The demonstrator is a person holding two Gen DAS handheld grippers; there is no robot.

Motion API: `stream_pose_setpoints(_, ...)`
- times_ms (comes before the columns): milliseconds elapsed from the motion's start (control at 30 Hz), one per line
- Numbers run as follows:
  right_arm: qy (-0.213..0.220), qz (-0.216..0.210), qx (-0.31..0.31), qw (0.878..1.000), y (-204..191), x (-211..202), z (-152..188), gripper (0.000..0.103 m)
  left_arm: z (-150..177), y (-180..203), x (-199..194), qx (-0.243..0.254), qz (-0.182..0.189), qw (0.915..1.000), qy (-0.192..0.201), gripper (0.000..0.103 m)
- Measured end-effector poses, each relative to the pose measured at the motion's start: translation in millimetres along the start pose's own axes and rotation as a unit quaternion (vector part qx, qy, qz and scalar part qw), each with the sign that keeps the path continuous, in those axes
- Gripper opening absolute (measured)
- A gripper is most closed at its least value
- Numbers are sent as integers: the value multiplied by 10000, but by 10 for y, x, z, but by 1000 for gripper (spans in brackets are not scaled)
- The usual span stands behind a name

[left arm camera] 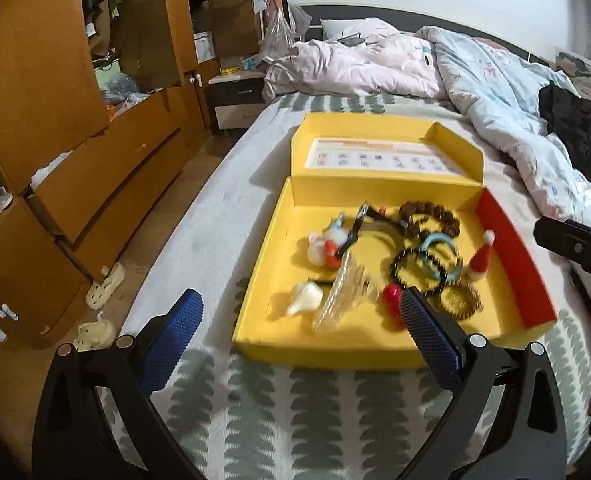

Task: Organize jewelry
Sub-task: 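Move both tools toward the yellow jewelry box, then grasp the pearl claw clip with the left tool while the right tool grasps the Santa-hat ornament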

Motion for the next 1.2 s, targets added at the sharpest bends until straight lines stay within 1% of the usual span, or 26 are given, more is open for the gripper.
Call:
stream_pose_setpoints(100,-186,-121,59,9997,46,107,-93,96,-123,58,88,-32,170,9998,-78,98)
stream_pose_setpoints(167,-373,17,-62,9993,32,209,-161,93,-191,112,200,-8,298,9993,-204,98)
stream_pose_setpoints(233,-460,33,-139,9988,40,281,-211,93,-237,140,334,21,312,9988,-378,98)
stream_pose_setpoints(367,-667,-77,-39,9977,147,491,-274,86,-296,154,602,-62,601,9944,-867,98)
stream_pose_setpoints(467,-868,-43,159,9961,276,668,-274,76,-339,124,680,-222,852,9902,-1085,98)
stream_pose_setpoints(500,-985,-45,235,9949,329,741,-267,70,-354,132,708,-239,887,9891,-1151,98)
stream_pose_setpoints(633,-1171,-33,460,9921,480,897,-277,61,-402,188,800,-167,960,9866,-1306,98)
stream_pose_setpoints(667,-1197,-73,489,9916,501,917,-278,57,-400,215,833,-152,1023,9849,-1390,97)
stream_pose_setpoints(700,-1222,-101,506,9912,518,936,-276,56,-404,215,860,-144,1055,9840,-1429,97)
stream_pose_setpoints(733,-1244,-81,505,9909,521,947,-269,53,-412,222,892,-137,1080,9831,-1474,94)
stream_pose_setpoints(800,-1313,-39,436,9904,506,993,-248,49,-401,237,964,-67,1041,9817,-1595,83)
stream_pose_setpoints(833,-1336,-20,423,9901,499,1012,-239,49,-389,247,1013,-31,1005,9804,-1693,75)
stream_pose_setpoints(867,-1342,19,416,9901,488,1030,-231,48,-388,242,1054,-23,1002,9794,-1752,71)
stream_pose_setpoints(1000,-1359,126,382,9899,477,1067,-212,47,-339,227,1182,-54,1034,9749,-1971,68)
stream_pose_setpoints(1133,-1317,201,334,9905,467,1066,-204,45,-321,223,1199,-17,993,9755,-1961,67)
stream_pose_setpoints(1200,-1320,211,328,9905,466,1074,-203,40,-320,212,1202,-39,1037,9749,-1969,65)
Point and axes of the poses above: each gripper's, at about its wrist camera, not at the fingertips, and x roughly the way its jaws point, y to its right, z to its underside, the point moved 2 cm from there along x, roughly the way its jaws point, and after that the axes turned 12 degrees about -y, right-handed, at the moved point
